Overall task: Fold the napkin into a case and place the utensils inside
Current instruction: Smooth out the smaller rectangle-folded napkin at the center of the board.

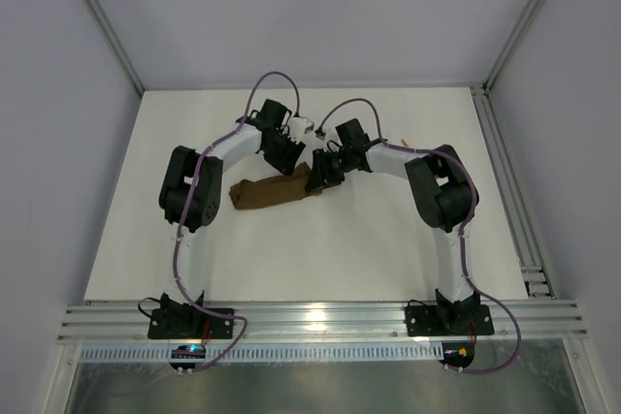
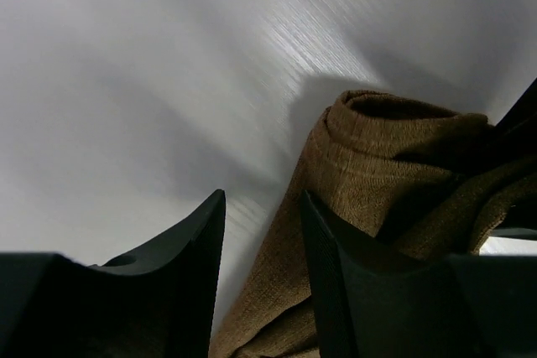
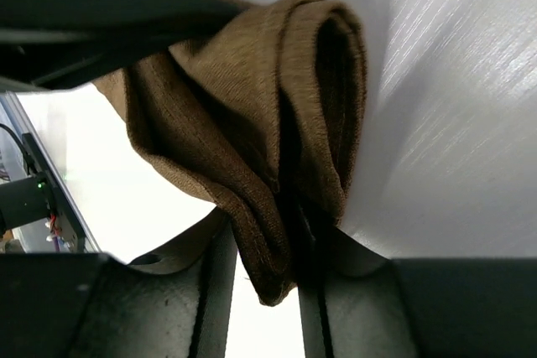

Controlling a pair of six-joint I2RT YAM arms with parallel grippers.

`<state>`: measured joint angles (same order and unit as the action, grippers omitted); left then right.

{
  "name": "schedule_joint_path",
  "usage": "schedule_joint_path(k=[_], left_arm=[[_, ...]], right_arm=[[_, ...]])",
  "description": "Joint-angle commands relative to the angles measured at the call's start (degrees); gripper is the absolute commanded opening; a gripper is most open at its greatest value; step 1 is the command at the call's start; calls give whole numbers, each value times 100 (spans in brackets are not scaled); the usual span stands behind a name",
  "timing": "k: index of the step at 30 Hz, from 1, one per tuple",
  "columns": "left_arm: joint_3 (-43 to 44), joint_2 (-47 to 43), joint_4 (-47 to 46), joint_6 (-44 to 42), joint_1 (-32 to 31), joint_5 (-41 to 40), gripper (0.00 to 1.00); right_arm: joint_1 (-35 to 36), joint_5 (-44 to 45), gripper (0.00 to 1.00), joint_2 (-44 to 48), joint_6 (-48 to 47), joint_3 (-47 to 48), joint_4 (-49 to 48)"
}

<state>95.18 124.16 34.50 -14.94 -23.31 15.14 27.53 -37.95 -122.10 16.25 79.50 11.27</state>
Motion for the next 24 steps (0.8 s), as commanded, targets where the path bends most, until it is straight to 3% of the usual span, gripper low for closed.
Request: schedule_joint_path(k=[1,12,24], left_arm=[[-306,-304,-162,149,-68,271,43],[-570,-524,-136,140,-77,596,19],[-588,-1113,-515,554,46,446,31]], right_arm=[[24,437,37,240,-26,153,69],[33,825,33,670,-166,144,560],[77,1009,41,1074,-438,-295,648]])
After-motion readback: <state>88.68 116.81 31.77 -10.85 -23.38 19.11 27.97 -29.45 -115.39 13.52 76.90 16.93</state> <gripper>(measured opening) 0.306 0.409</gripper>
